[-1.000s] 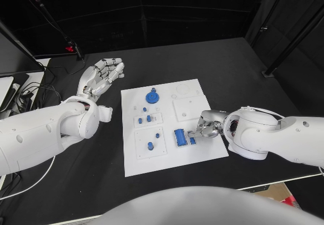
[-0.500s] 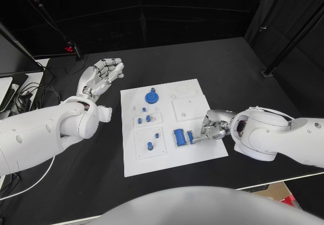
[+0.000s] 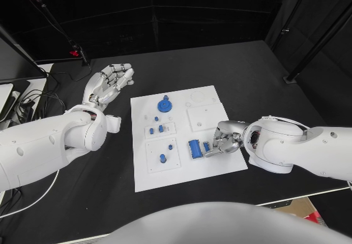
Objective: Assemble the parts on the task board
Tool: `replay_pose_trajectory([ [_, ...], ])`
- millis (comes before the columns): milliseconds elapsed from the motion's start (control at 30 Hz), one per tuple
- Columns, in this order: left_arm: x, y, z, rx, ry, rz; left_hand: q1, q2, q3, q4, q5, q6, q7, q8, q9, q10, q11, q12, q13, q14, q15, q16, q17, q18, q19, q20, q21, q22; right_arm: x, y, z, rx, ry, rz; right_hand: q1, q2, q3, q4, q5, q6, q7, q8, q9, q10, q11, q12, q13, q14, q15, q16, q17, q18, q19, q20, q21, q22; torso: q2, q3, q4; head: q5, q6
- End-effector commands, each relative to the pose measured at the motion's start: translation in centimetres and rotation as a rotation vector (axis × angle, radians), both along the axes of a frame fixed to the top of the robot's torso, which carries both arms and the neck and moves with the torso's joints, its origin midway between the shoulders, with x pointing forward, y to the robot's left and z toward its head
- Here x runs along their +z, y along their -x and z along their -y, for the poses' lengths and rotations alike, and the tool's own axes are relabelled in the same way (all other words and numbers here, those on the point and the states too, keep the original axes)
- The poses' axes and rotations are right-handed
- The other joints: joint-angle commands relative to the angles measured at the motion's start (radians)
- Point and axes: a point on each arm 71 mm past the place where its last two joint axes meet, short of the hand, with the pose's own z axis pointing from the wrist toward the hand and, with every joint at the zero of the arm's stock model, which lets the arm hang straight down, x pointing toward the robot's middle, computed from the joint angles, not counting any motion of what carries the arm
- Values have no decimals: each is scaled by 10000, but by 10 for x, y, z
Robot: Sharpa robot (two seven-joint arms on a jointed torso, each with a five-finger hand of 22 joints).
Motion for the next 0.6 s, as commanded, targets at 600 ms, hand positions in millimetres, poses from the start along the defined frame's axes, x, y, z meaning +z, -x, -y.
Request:
replay_pose_trajectory([
  [600,7,2,0,-208,333,861,10,133,-58,-2,62,-96,1532,67,-15,-28,-14,59,-18,6,-31,18,-26,50,-33,-8,58,-17,-5,-5,-5,519,1234,-13,629,130,138,-3,-22,-163,-13,321,266,1059,-109,-36,2628,1058,-65,25,2635,-74,1060,-106,34,2635,4,6,9,-15,1],
])
